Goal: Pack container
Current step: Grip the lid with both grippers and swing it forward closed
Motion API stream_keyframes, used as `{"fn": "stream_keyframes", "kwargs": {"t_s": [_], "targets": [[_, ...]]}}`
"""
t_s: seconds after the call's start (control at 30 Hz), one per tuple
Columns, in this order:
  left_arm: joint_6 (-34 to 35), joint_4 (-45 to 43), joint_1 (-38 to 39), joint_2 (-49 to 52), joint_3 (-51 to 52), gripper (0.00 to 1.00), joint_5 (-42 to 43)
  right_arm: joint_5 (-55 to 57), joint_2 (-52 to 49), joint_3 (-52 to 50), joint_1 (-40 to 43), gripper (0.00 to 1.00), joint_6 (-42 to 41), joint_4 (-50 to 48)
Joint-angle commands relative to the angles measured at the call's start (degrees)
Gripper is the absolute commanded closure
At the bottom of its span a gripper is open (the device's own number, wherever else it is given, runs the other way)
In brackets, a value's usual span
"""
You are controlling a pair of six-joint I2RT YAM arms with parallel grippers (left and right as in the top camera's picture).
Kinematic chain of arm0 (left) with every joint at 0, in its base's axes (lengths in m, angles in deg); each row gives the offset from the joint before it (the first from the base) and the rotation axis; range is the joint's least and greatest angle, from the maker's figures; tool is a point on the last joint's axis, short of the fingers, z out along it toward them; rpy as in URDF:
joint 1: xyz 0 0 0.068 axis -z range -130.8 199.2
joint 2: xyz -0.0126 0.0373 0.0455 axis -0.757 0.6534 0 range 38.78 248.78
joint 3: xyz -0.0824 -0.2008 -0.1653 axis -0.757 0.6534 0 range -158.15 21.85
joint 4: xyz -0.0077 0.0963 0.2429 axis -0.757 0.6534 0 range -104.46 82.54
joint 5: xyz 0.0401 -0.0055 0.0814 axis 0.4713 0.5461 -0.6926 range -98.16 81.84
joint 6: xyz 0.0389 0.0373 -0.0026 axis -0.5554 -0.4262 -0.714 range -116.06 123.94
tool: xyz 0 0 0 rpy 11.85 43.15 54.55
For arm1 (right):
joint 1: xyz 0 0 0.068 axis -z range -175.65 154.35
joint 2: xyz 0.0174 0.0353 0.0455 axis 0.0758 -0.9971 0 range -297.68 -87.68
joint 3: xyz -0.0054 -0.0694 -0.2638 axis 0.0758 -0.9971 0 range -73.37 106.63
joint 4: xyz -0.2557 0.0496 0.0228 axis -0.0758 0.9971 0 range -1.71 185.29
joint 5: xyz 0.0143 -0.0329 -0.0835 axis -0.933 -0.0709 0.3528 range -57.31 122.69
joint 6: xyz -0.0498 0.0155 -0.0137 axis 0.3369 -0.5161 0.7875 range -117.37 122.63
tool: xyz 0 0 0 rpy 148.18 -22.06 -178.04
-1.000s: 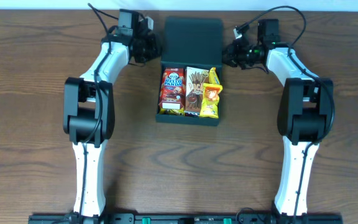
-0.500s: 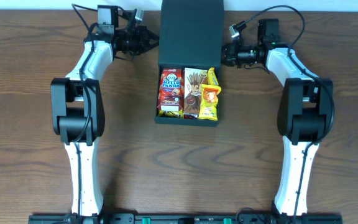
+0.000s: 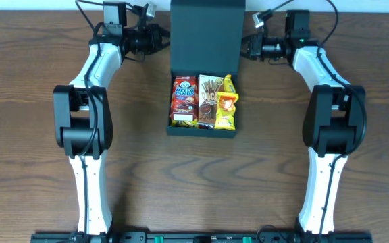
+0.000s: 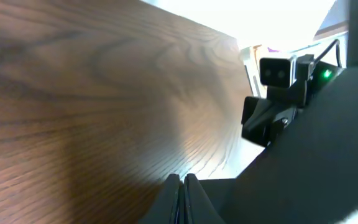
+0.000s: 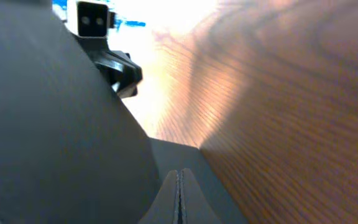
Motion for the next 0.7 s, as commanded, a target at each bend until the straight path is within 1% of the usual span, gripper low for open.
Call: {"fn": "stream_keyframes", "kwargs": {"t_s": [0.0,0.1,0.37,0.57,0.67], "targets": [[-1.49,-0.24,0.11,-3.96,-0.33,0.94,1.51,-4.50,0.31,2.84,-0.11,0.98,-1.75,-0.13],[-1.64,-0.24,0.11,-5.16,-0.33,0.94,1.53,-6.19,0.31,4.31,-0.31,0.98,-3.02,-0.15],[-5.16,0.98,0.42,-9.84,-0.33,0.94,1.51,-11.78,0.42,6.71,-1.70,0.98,-4.26,-0.20],[-9.14,6.56,1.29,-12.26,-0.33,0.94,1.51,-13.33,2.58,6.91,-2.97,0.98,-4.26,-0.17],[-13.46,11.54,2.12,-13.33,-0.33,0.94,1.27,-13.55,3.91,6.91,-3.04,0.98,-4.24,-0.20]]}}
